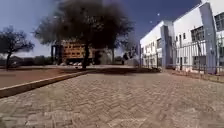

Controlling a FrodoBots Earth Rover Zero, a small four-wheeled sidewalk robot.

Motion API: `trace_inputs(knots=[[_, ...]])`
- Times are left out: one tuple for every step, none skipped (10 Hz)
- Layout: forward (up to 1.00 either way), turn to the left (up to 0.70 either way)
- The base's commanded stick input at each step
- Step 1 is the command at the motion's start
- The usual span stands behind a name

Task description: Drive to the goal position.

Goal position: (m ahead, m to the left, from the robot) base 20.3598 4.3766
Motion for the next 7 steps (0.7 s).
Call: trace_inputs(knots=[[1.0, 0.0], [1.0, 0.0], [1.0, 0.0], [1.0, 0.0], [1.0, 0.0], [1.0, 0.0], [1.0, 0.0]])
